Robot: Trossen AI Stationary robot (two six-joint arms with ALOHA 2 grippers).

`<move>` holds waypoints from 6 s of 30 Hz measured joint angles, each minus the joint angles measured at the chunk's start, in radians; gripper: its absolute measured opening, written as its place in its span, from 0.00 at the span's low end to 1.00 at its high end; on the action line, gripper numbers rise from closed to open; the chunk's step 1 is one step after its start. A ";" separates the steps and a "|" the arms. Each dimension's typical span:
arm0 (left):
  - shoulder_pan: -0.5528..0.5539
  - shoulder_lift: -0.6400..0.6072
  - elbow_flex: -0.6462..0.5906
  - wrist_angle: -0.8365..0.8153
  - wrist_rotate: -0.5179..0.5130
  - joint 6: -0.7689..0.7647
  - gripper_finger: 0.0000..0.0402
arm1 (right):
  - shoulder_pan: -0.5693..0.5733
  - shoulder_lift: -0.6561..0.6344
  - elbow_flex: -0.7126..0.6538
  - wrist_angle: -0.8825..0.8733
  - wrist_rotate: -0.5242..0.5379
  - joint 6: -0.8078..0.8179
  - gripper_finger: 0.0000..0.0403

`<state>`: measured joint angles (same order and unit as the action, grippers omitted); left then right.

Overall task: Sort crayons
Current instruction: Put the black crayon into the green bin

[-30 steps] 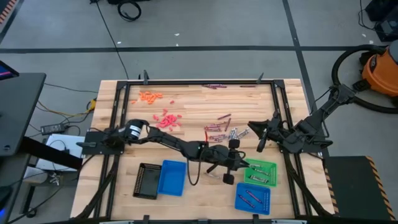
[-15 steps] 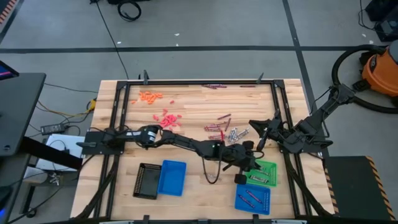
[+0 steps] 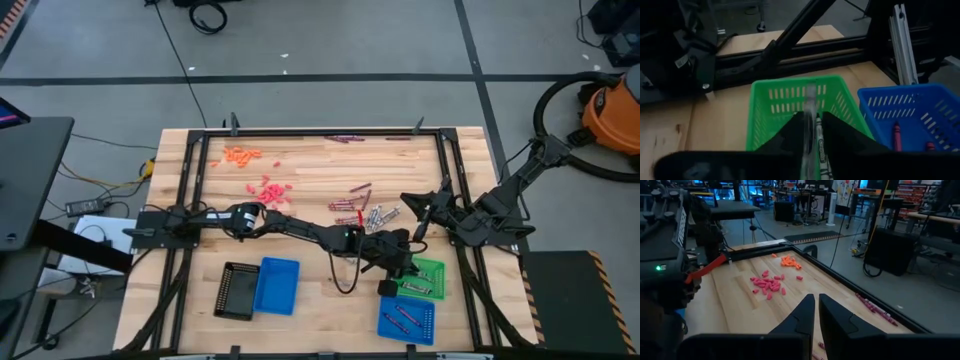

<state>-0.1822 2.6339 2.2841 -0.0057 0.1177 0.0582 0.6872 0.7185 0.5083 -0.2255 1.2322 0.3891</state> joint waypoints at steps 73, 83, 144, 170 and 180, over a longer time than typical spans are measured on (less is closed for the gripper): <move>-0.300 -0.276 -0.026 -1.092 -0.350 0.190 0.09 | -0.135 0.577 0.341 -0.059 -0.453 0.221 0.08; -0.283 -0.529 -0.640 -0.589 -0.413 0.172 0.09 | -0.101 0.555 0.341 -0.114 -0.397 0.239 0.08; -0.049 -0.462 -0.788 -0.193 -0.187 0.164 0.03 | 0.046 0.545 0.340 -0.465 -0.186 0.454 0.02; -0.003 -0.300 -0.400 -0.081 -0.102 0.327 0.04 | 0.037 0.521 0.337 -1.128 -0.046 1.093 0.03; -0.004 -0.179 -0.226 -0.079 -0.046 0.363 0.04 | 0.034 0.521 0.337 -1.159 -0.054 1.115 0.03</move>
<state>-0.1860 2.4545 2.0576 -0.0847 0.0719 0.4214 0.7212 1.2400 0.8452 -1.3847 1.1785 1.5038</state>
